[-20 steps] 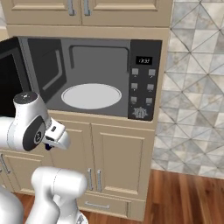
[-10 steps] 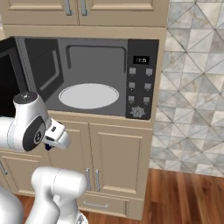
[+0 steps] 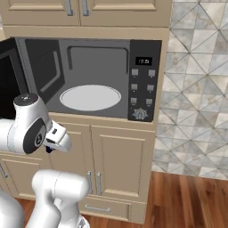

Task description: Pick the mug from the counter and place it inside the microwave. Then close the microwave.

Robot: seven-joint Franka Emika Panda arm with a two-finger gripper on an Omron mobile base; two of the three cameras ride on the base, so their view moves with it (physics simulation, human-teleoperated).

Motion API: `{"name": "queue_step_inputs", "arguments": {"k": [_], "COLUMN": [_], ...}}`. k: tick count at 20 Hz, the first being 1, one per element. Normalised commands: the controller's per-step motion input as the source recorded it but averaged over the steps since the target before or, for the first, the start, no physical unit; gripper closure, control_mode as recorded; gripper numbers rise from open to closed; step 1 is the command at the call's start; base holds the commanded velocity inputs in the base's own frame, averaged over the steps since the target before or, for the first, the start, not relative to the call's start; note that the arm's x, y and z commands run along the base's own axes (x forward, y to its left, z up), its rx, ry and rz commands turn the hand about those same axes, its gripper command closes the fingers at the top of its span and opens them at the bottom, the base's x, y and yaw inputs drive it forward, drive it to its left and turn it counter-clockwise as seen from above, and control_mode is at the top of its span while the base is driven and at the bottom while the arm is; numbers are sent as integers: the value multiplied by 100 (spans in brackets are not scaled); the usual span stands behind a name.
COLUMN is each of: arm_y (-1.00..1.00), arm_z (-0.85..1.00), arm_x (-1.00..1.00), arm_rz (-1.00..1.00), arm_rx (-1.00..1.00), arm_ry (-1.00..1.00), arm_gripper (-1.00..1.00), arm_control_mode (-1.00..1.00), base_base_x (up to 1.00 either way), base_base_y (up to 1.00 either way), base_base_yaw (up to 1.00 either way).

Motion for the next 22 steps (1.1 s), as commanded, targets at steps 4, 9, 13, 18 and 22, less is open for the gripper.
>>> {"name": "queue_step_inputs", "arguments": {"k": [4, 9, 13, 18, 22], "arm_y": [0, 0, 18, 13, 0], "arm_z": [0, 0, 2, 19, 22], "arm_x": [0, -8, -32, -10, -2], "arm_rz": [0, 0, 0, 0, 0], "arm_rx": [0, 0, -2, -6, -6], "arm_ry": [0, 0, -22, -17, 0], "arm_gripper": [100, 100, 100, 100, 100], "arm_control_mode": [100, -100, -100, -100, -100], "base_base_x": [0, 0, 0, 0, 0], "base_base_y": [-3, 0, 0, 0, 0], "base_base_yaw": [0, 0, 0, 0, 0]}}
